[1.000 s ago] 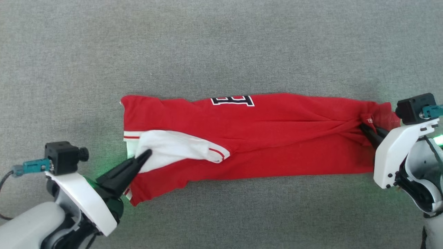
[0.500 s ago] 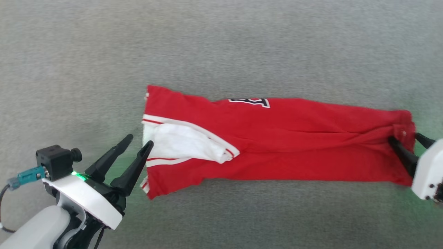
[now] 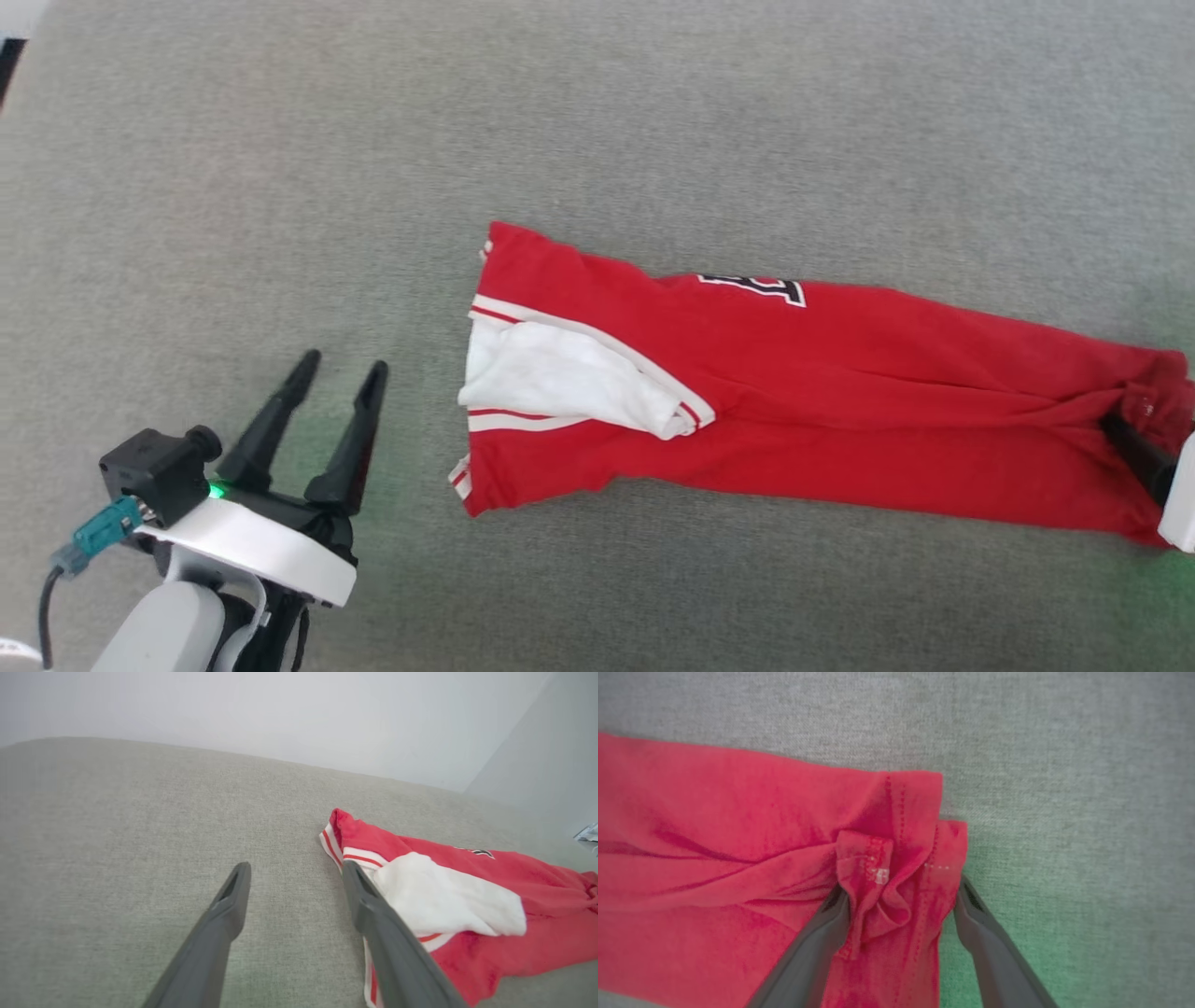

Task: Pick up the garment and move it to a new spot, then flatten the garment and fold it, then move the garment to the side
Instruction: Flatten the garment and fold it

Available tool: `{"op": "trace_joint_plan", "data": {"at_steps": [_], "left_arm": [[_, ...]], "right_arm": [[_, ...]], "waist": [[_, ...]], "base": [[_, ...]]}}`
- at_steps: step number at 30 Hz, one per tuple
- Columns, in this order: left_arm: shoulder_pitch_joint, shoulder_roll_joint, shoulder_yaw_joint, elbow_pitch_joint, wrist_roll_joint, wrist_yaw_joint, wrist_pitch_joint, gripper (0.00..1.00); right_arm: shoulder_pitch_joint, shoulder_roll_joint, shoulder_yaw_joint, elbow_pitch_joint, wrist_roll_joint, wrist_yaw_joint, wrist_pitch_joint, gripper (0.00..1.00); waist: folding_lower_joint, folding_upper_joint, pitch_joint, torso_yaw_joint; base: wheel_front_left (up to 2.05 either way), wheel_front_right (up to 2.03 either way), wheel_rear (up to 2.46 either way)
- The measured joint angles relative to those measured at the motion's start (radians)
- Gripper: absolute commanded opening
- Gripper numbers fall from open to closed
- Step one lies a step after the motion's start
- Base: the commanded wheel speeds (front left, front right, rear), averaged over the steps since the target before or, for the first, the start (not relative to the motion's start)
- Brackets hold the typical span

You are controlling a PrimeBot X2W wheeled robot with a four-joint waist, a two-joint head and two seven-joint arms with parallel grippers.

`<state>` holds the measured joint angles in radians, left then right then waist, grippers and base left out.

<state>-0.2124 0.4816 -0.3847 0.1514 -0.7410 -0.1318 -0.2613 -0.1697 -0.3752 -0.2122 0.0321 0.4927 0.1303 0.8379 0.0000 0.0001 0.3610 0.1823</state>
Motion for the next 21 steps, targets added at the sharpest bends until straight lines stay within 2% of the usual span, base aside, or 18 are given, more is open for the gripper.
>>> {"op": "trace_joint_plan", "data": {"at_steps": [3, 7, 8, 9, 10, 12, 21], "left_arm": [[0.018, -0.047, 0.069, 0.000, 0.115, 0.000, 0.000, 1.00], [0.039, -0.093, 0.124, -0.017, 0.210, 0.000, 0.000, 1.00], [0.040, -0.101, 0.135, -0.022, 0.228, 0.000, 0.000, 1.00], [0.044, -0.106, 0.141, -0.028, 0.246, 0.000, 0.000, 1.00], [0.049, -0.114, 0.145, -0.035, 0.250, 0.000, 0.000, 1.00], [0.057, -0.126, 0.145, -0.049, 0.250, 0.000, 0.000, 1.00], [0.071, -0.112, 0.152, -0.082, 0.261, 0.000, 0.000, 1.00]], "right_arm": [[0.000, 0.002, -0.011, 0.009, -0.001, -0.001, 0.014, 1.00], [0.000, 0.002, -0.019, 0.016, -0.009, -0.004, 0.038, 1.00], [-0.002, 0.002, -0.020, 0.018, -0.011, -0.004, 0.043, 0.85], [-0.004, 0.003, -0.020, 0.020, -0.011, -0.004, 0.048, 0.57], [-0.006, 0.004, -0.019, 0.022, -0.012, -0.004, 0.053, 0.48], [-0.013, 0.011, -0.013, 0.024, -0.013, -0.004, 0.063, 0.01], [-0.038, 0.031, -0.009, 0.027, -0.012, 0.003, 0.026, 0.00]], "waist": [[0.0000, 0.0000, -0.005, 0.017], [0.0000, 0.0000, -0.009, 0.031], [0.0000, 0.0000, -0.009, 0.033], [0.0000, 0.0000, -0.009, 0.033], [0.0000, 0.0000, -0.008, 0.033], [0.0000, -0.0001, -0.008, 0.033], [0.0000, -0.0001, -0.003, 0.000]], "base": [[0.00, 0.00, 0.00], [0.00, 0.00, 0.00], [0.00, 0.00, 0.00], [0.00, 0.00, 0.00], [0.00, 0.00, 0.00], [0.00, 0.00, 0.00], [0.00, 0.00, 0.00]]}}
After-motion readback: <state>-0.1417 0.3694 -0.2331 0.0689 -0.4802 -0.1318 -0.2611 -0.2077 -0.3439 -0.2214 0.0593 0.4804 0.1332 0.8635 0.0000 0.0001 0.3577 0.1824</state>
